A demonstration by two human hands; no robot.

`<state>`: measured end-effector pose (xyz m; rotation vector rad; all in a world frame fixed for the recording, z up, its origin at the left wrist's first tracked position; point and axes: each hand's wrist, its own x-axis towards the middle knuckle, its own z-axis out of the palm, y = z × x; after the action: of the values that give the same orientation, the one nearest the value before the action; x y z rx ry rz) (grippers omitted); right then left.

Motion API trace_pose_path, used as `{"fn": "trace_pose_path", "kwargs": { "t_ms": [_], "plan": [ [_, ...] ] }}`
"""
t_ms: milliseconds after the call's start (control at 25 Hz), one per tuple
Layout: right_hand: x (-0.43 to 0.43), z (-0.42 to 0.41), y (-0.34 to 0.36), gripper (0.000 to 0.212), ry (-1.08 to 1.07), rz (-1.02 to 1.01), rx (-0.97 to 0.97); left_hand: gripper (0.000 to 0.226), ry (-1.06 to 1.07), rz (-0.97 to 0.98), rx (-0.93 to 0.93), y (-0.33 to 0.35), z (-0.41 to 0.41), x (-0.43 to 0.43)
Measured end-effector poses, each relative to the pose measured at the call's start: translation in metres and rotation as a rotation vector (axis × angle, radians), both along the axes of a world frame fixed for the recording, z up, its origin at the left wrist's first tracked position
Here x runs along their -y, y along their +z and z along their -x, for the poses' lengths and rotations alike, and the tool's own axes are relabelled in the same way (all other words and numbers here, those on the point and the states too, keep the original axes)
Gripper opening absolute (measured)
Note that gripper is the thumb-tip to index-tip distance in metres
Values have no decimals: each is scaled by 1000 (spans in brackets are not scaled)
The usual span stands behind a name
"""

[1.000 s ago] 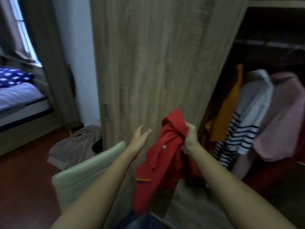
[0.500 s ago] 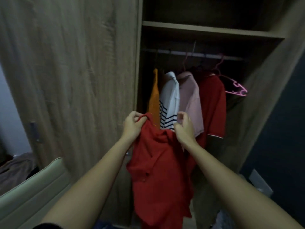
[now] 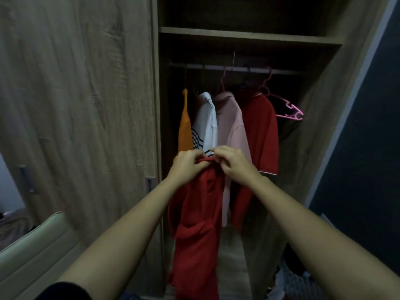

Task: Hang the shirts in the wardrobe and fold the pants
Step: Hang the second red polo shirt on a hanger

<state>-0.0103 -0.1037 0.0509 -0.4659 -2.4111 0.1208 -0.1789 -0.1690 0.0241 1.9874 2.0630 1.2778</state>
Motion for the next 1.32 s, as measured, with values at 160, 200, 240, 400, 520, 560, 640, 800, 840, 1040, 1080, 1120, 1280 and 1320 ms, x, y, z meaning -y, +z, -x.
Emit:
{"fn": "trace_pose_path", "kwargs": {
  "t_ms": [160, 200, 240, 400, 520, 560, 640, 800, 840, 1040, 1080, 1120, 1280, 1320],
  "plan": [
    [-19, -22, 21, 29, -138, 86, -158, 25, 54, 395, -161, -69, 36, 3],
    [-25, -33, 25, 31, -212, 94, -125, 21, 88, 488, -166, -82, 42, 6],
    [-30, -42, 25, 33, -285, 94, -50, 17, 114, 516, -149, -89, 46, 7],
    [-47, -71, 1, 30, -512, 63, 244, 9, 164, 182, -14, -56, 46, -8],
    [-55, -84, -11, 33, -602, 38, 312, 20, 151, -16, -148, -24, 40, -16],
    [-57, -87, -10, 33, -618, 40, 313, 23, 142, -43, -206, -18, 35, -16],
    [-56, -91, -3, 29, -645, 50, 326, 18, 133, -97, -310, -12, 23, -15],
    [-48, -94, 24, 23, -714, 94, 204, 6, 393, -238, -552, 5, 6, -18],
    [-47, -96, 31, 23, -734, 92, 156, 6, 477, -255, -562, 14, 0, -20],
    [-47, -114, 31, 24, -825, 140, 243, 25, 365, 66, -473, 21, -11, -22],
    [-48, -119, 27, 22, -853, 163, 222, 24, 364, 76, -409, 23, -7, -21],
    [-48, -124, 24, 22, -865, 191, 186, 22, 370, 49, -345, 27, -3, -19],
    [-44, -133, 23, 33, -777, 306, 32, 29, 333, 59, -277, 39, -12, -13],
    [-41, -132, 21, 36, -764, 314, -8, 29, 353, 2, -263, 40, -13, -12]
  ]
}}
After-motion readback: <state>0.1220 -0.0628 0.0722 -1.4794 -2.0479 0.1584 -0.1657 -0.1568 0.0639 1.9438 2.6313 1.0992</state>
